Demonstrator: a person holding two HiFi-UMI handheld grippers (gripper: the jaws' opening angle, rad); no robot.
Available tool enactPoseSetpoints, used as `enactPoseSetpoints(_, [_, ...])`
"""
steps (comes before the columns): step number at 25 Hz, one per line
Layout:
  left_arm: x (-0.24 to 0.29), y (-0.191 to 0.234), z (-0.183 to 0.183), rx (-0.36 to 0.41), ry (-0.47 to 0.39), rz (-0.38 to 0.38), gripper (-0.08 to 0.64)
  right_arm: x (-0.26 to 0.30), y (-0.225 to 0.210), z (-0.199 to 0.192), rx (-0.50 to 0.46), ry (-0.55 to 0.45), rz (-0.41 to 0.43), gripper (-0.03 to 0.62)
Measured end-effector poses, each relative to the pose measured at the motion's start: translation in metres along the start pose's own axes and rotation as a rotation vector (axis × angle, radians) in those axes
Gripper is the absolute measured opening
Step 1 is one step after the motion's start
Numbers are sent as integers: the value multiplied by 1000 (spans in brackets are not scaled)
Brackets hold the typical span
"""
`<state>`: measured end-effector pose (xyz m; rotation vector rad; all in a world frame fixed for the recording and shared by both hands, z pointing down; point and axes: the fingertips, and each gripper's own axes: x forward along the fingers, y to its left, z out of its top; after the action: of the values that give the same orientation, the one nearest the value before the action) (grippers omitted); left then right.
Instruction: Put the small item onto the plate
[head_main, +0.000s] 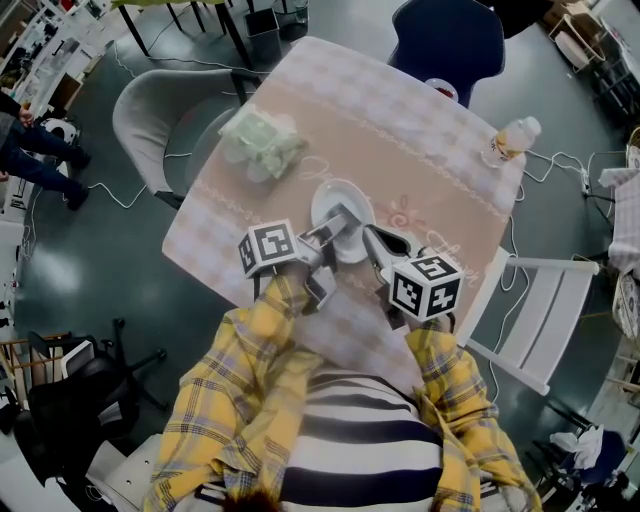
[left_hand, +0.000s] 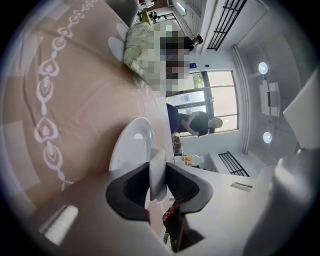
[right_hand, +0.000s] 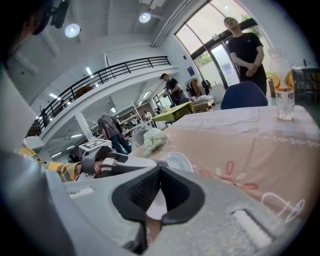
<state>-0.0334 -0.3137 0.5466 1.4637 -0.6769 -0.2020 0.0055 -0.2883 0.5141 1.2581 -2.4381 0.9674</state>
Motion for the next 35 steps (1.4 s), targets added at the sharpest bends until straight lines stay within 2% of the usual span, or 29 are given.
enactPoseSetpoints(5, [7, 1, -2, 23, 50, 36, 95, -3, -1, -2, 15, -6, 1, -3])
enactPoseSetpoints(9, [10, -7, -5, 37, 78, 20, 174, -7, -1, -2, 24, -12, 3, -2])
enactPoseSetpoints(15, [-1, -14, -17, 58, 158, 5, 181, -13, -1, 0, 30, -23, 12, -2])
enactPoseSetpoints(17, [-6, -16, -19, 72, 168, 2, 207, -14, -1, -1, 32, -22, 14, -2])
enactPoseSetpoints(23, [-18, -12, -31, 74, 193, 7, 213, -16, 4, -7, 27, -11, 30, -2])
enactPoseSetpoints(28, [-11, -10, -24, 83, 196, 13, 237, -17, 10, -8, 29, -15, 45, -2])
enactPoseSetpoints(29, [-12, -12, -24, 119, 210, 20, 244, -18, 12, -9, 27, -15, 48, -2])
enactPoseSetpoints(31, [-15, -8, -24, 247, 239, 76, 247, -20, 13, -10, 25, -15, 48, -2])
enactPoseSetpoints(35, [-19, 9, -20, 587, 288, 266, 237, -23, 12, -12, 32, -17, 43, -2])
